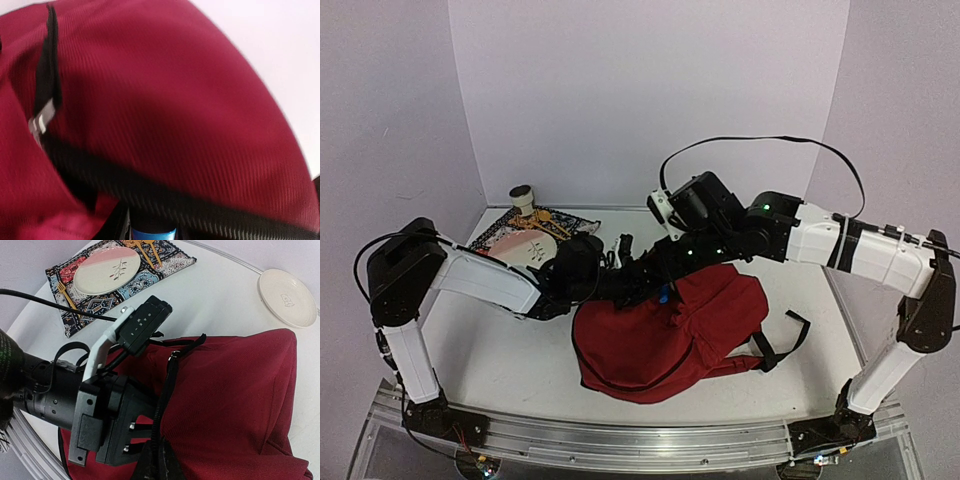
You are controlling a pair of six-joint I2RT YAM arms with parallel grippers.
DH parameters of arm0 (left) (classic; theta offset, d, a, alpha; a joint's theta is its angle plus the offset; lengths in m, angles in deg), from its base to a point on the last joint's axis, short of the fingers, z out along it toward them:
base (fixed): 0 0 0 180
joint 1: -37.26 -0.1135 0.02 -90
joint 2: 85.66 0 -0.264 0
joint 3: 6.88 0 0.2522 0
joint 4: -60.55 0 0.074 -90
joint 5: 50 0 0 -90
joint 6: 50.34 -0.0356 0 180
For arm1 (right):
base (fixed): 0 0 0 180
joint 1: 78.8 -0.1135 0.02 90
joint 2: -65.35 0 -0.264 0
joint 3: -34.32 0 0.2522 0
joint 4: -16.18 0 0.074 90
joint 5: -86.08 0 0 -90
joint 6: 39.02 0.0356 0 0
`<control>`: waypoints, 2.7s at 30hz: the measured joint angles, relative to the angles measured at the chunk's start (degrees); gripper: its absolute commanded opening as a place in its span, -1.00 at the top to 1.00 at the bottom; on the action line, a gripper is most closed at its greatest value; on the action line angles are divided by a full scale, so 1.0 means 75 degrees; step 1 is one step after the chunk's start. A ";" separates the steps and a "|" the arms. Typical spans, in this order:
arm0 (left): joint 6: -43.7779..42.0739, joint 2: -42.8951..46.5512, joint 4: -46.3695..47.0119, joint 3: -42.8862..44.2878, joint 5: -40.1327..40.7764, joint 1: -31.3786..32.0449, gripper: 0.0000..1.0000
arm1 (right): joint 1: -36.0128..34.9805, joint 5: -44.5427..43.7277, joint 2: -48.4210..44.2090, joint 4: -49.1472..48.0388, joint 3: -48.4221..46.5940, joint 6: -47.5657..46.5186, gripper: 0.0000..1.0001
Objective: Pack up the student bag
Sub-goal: Place the pen in the lower front pocket of the bag.
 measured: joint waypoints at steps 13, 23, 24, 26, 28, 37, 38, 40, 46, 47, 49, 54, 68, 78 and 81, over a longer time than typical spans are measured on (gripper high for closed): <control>0.1226 -0.0993 0.1288 0.0808 0.0642 0.0066 0.91 | 0.0006 0.0064 -0.0187 -0.0083 0.0158 0.0089 1.00; 0.1427 -0.1615 0.1450 0.1336 0.0959 0.0144 0.17 | 0.0032 0.0020 -0.0187 -0.0156 0.0162 0.0089 1.00; 0.1423 -0.1615 0.1463 0.1336 0.1003 0.0146 0.12 | 0.0032 0.0021 -0.0187 -0.0167 0.0164 0.0089 1.00; 0.1330 -0.1613 0.1452 0.1336 0.1094 0.0158 0.02 | 0.0032 0.0020 -0.0187 -0.0185 0.0164 0.0089 1.00; 0.1182 -0.1588 0.1376 0.1335 0.1194 0.0180 -0.06 | 0.0032 0.0020 -0.0187 -0.0188 0.0164 0.0088 1.00; 0.0521 -0.0989 0.0723 0.1000 0.1846 0.0295 -0.21 | 0.0005 0.0094 -0.0187 -0.0262 0.0166 0.0082 1.00; 0.0464 -0.0930 0.0677 0.0956 0.1909 0.0311 -0.23 | -0.0003 0.0115 -0.0187 -0.0270 0.0164 0.0080 1.00; 0.0352 -0.0837 0.0584 0.0881 0.2043 0.0339 -0.24 | -0.0018 0.0149 -0.0187 -0.0291 0.0164 0.0080 1.00; 0.0050 -0.0523 0.0252 0.0710 0.2482 0.0446 -0.22 | -0.0056 0.0211 -0.0187 -0.0320 0.0164 0.0080 1.00; -0.0007 -0.0465 0.0197 0.0683 0.2556 0.0471 -0.21 | -0.0058 0.0223 -0.0191 -0.0335 0.0164 0.0080 1.00; -0.0147 -0.0330 0.0072 0.0601 0.2719 0.0516 -0.18 | -0.0071 0.0241 -0.0199 -0.0364 0.0165 0.0080 1.00; -0.0488 0.0152 -0.0296 0.0274 0.3102 0.0625 -0.08 | -0.0089 0.0305 -0.0202 -0.0396 0.0164 0.0074 1.00; -0.1467 0.2779 -0.2291 -0.1193 0.3392 0.0926 -0.10 | -0.0477 0.0972 -0.0198 -0.1135 0.0289 -0.0040 1.00; -0.1944 0.3739 -0.4000 -0.1377 0.3538 0.0912 -0.29 | -0.0600 0.1457 -0.0025 -0.1675 0.0400 -0.0089 1.00; -0.1963 0.3742 -0.4111 -0.1386 0.3461 0.0910 -0.32 | -0.0600 0.1439 0.0070 -0.1671 0.0382 -0.0105 1.00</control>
